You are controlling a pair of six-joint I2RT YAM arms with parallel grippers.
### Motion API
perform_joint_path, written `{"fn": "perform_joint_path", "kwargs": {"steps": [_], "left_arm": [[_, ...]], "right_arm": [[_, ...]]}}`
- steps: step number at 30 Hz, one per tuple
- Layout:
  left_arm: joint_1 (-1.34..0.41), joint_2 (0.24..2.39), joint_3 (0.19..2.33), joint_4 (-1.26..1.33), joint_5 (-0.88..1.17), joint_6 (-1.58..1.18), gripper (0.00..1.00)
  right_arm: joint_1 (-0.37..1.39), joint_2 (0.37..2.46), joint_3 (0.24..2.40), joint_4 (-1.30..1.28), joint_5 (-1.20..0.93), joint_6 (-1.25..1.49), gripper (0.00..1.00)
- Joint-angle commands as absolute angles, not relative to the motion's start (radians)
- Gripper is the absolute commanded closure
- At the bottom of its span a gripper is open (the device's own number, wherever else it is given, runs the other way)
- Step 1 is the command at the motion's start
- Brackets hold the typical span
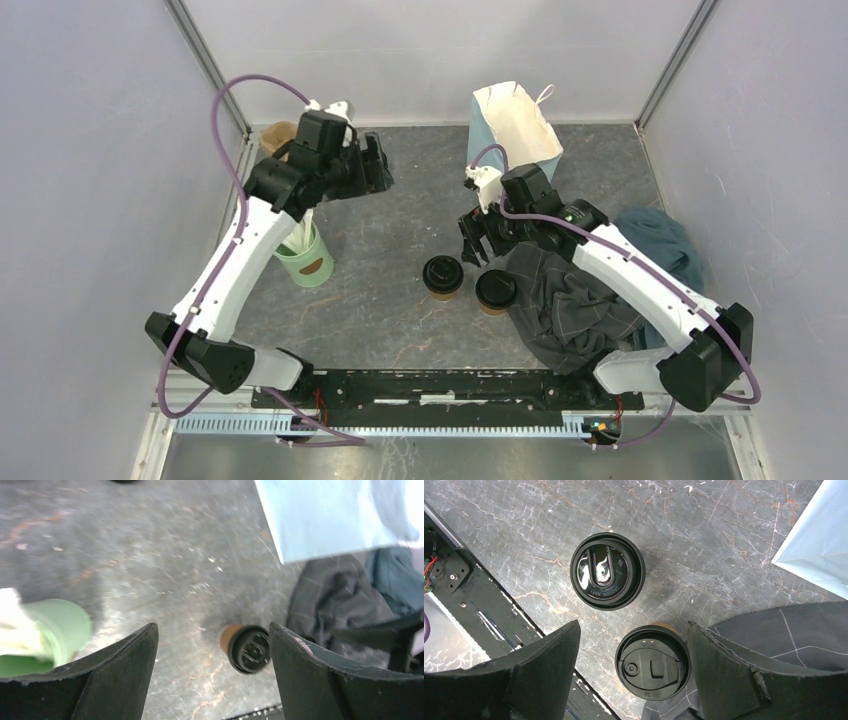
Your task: Pack the takeout coffee
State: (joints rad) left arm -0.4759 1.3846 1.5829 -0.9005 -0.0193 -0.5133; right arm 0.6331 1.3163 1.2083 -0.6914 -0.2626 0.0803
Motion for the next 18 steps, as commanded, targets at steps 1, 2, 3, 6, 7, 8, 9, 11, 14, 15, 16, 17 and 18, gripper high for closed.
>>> {"fn": "perform_joint_path", "kwargs": {"steps": [1,2,3,6,7,8,9,11,14,15,16,17,18], "left_arm": [[-0.41,1.401,1.704,-0.99,-0.242,-0.446,0.13],[-0.383,1.411,1.728,-0.988,-0.265,-0.452,0.13],[-0.348,1.423,1.754,-0.981,-0.279,-0.459,0.12],[-0.249,1.483,1.844,-0.97,-0.316,-0.479,0.1],[-0.225,1.512,1.878,-0.965,-0.338,-0.488,0.09],[-0.202,1.541,1.905,-0.954,-0.355,-0.491,0.08],[-0.183,1.57,1.933,-0.939,-0.369,-0.49,0.08],[-0.141,1.634,1.991,-0.925,-0.38,-0.492,0.08],[-0.082,1.763,2.086,-0.926,-0.411,-0.473,0.11],[-0.057,1.806,2.118,-0.933,-0.423,-0.467,0.12],[-0.041,1.846,2.148,-0.94,-0.43,-0.465,0.14],[-0.015,1.882,2.168,-0.939,-0.433,-0.462,0.16],[-0.003,1.916,2.182,-0.937,-0.436,-0.464,0.17]], "right_arm": [[0.637,1.279,1.273,-0.698,-0.211,0.055,0.16],[0.636,1.276,1.285,-0.708,-0.203,0.052,0.15],[0.636,1.273,1.295,-0.714,-0.199,0.052,0.15],[0.637,1.262,1.311,-0.723,-0.185,0.05,0.14],[0.634,1.259,1.316,-0.724,-0.169,0.048,0.13],[0.634,1.259,1.322,-0.728,-0.147,0.044,0.13],[0.633,1.26,1.332,-0.732,-0.126,0.04,0.12],[0.628,1.269,1.355,-0.746,-0.086,0.027,0.12],[0.617,1.29,1.391,-0.753,-0.022,0.015,0.12],[0.614,1.301,1.402,-0.754,-0.007,0.009,0.12],[0.611,1.31,1.414,-0.754,0.014,0.007,0.12],[0.607,1.321,1.427,-0.757,0.031,0.008,0.12],[0.605,1.33,1.452,-0.767,0.045,-0.022,0.12]]}}
